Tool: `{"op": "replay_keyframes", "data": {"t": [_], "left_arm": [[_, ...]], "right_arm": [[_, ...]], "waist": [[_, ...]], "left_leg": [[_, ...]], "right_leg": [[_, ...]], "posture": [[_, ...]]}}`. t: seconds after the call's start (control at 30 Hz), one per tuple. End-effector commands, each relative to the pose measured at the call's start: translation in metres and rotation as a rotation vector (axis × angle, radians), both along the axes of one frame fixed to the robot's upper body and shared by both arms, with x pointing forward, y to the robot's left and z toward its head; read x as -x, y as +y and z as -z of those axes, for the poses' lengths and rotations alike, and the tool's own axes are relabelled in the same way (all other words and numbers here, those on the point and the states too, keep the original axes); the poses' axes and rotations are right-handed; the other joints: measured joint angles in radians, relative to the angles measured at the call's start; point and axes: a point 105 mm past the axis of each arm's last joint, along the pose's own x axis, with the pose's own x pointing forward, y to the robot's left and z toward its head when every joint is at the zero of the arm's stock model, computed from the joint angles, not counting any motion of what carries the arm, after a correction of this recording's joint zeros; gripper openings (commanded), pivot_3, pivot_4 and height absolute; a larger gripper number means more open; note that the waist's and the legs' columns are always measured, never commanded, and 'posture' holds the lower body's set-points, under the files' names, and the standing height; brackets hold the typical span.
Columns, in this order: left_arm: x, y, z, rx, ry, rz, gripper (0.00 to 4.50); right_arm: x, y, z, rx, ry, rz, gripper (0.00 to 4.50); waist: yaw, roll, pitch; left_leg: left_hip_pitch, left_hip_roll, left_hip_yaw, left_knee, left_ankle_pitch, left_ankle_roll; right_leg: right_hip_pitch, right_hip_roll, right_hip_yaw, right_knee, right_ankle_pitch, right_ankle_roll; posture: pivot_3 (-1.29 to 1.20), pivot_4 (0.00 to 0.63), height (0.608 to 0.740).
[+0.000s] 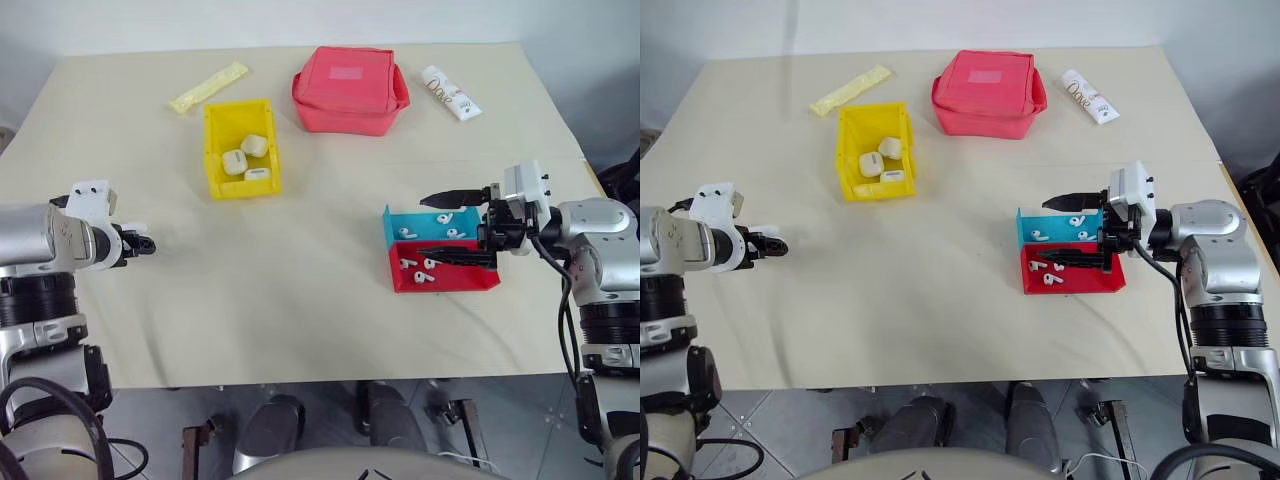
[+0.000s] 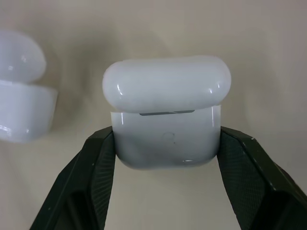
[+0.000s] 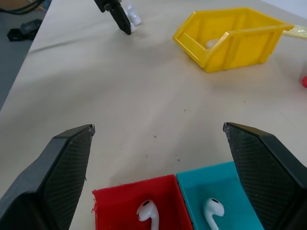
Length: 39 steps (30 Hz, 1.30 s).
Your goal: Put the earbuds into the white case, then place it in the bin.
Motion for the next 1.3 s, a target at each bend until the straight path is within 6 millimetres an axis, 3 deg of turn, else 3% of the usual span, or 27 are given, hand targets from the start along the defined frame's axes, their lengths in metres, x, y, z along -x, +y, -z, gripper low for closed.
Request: {"op": "replay_keyframes", "data": {"t": [0.03, 0.17, 0.3, 0.43, 0.73, 0.93, 1.17, 1.27, 1.3], "left_arm": [[-0.007, -0.049, -0.045, -0.123, -0.425, 0.483, 2.77], [0.012, -0.096, -0.065, 0.004, -0.765, 0.841, 2.77], [0.031, -0.124, -0.057, 0.134, -0.900, 1.045, 2.77], [0.039, -0.148, -0.058, 0.253, -1.058, 1.136, 2.77], [0.050, -0.204, -0.026, 0.355, -1.109, 1.421, 2.77], [0.051, -0.236, -0.025, 0.407, -1.162, 1.511, 2.77], [0.049, -0.249, -0.024, 0.419, -1.175, 1.525, 2.77], [0.047, -0.251, -0.023, 0.420, -1.169, 1.532, 2.77], [0.046, -0.252, -0.023, 0.420, -1.166, 1.527, 2.77]], "right_arm": [[0.007, -0.008, -0.013, -0.016, -0.046, 0.037, 4.50], [0.013, -0.006, -0.014, -0.033, -0.050, 0.062, 4.50], [0.021, -0.005, -0.018, -0.055, -0.063, 0.100, 4.50], [0.033, -0.006, -0.020, -0.079, -0.073, 0.167, 4.50], [0.047, -0.023, -0.004, -0.028, -0.020, 0.448, 4.50], [0.062, -0.042, 0.008, 0.142, -0.031, 0.610, 4.50], [0.093, -0.059, 0.016, 0.220, 0.012, 0.711, 4.50], [0.103, -0.067, 0.014, 0.226, 0.030, 0.746, 3.92], [0.107, -0.069, 0.013, 0.229, 0.041, 0.761, 3.92]], "waist": [[-0.004, -0.002, 0.001], [0.004, -0.003, 0.002], [0.004, -0.002, 0.002], [0.011, -0.003, 0.002], [0.014, -0.003, 0.001], [0.021, -0.003, 0.001], [0.034, -0.004, 0.001], [0.036, -0.004, 0.001], [0.037, -0.004, 0.001]], "left_leg": [[-0.001, 0.001, 0.001, 0.000, 0.000, 0.000], [-0.007, 0.007, 0.000, 0.006, -0.002, -0.002], [-0.009, 0.009, 0.000, 0.007, -0.002, -0.002], [-0.011, 0.009, 0.000, 0.009, -0.003, -0.001], [-0.010, 0.008, 0.001, 0.009, -0.003, 0.001], [-0.011, 0.007, 0.002, 0.010, -0.003, 0.002], [-0.010, 0.007, 0.003, 0.010, -0.003, 0.002], [-0.010, 0.007, 0.003, 0.010, -0.003, 0.003], [-0.010, 0.007, 0.003, 0.010, -0.003, 0.003]], "right_leg": [[0.000, -0.002, -0.001, -0.001, 0.000, 0.000], [-0.001, 0.000, -0.004, -0.008, 0.003, -0.003], [-0.001, 0.002, -0.005, -0.011, 0.006, -0.004], [-0.001, 0.002, -0.004, -0.012, 0.006, -0.003], [-0.001, 0.003, -0.004, -0.013, 0.007, -0.002], [0.000, 0.004, -0.003, -0.017, 0.007, -0.001], [0.000, 0.006, -0.002, -0.018, 0.008, 0.000], [0.000, 0.006, -0.002, -0.018, 0.008, 0.000], [0.000, 0.006, -0.002, -0.018, 0.008, 0.000]], "posture": [[0.00, 0.150, 0.740], [0.00, 0.150, 0.740], [0.00, 0.150, 0.740], [0.00, 0.150, 0.740], [0.00, 0.150, 0.740], [0.00, 0.150, 0.740], [0.00, 0.150, 0.740], [0.00, 0.150, 0.740], [0.00, 0.150, 0.740]]}}
